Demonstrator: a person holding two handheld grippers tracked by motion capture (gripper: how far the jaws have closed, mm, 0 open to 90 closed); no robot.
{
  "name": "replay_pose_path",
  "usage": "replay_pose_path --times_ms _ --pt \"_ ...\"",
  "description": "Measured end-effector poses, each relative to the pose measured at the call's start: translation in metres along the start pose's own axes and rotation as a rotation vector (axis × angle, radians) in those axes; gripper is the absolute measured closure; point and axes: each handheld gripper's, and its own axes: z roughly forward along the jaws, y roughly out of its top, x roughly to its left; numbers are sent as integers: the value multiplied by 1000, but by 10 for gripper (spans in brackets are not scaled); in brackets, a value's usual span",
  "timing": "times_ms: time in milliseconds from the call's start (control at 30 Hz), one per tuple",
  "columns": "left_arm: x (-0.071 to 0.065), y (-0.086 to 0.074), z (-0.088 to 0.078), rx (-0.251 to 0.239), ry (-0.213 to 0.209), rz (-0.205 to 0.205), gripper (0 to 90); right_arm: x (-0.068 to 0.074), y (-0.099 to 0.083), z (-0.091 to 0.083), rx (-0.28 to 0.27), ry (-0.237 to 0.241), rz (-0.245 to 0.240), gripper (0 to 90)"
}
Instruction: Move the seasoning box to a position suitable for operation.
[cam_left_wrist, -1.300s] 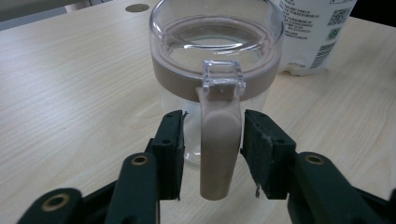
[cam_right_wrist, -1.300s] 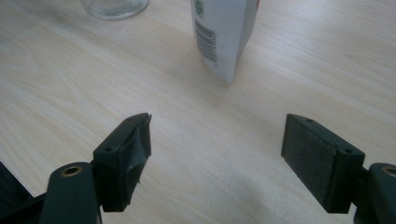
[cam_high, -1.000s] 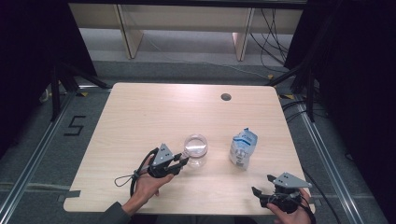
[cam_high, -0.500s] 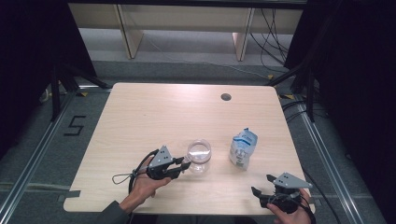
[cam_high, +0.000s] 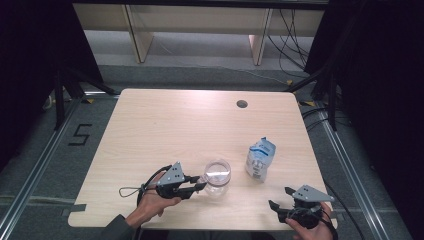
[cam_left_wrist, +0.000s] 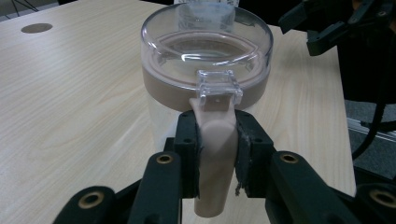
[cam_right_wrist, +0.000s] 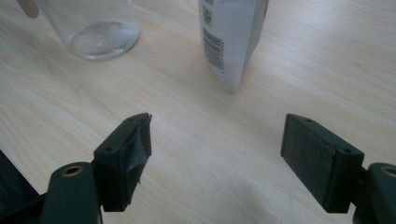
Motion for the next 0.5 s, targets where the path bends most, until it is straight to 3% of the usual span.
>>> replay_pose_path --times_ms 200,233,300,367,400,433,500 --pt "1 -2 -4 8 -37 19 726 -1 0 1 -13 -2 -13 260" --pt "0 -2 -6 15 -31 4 725 0 0 1 -10 7 -10 262" --pt "2 -2 -7 19 -38 24 725 3 0 0 -3 5 19 265" --pt "1 -3 -7 16 -33 7 725 2 0 0 -4 1 2 265" --pt "2 -3 -7 14 -39 22 725 3 0 0 10 12 16 266" --pt "2 -3 -8 14 -36 5 725 3 0 0 10 12 16 266" --pt "4 -3 -8 13 -53 23 724 3 0 0 5 16 22 266"
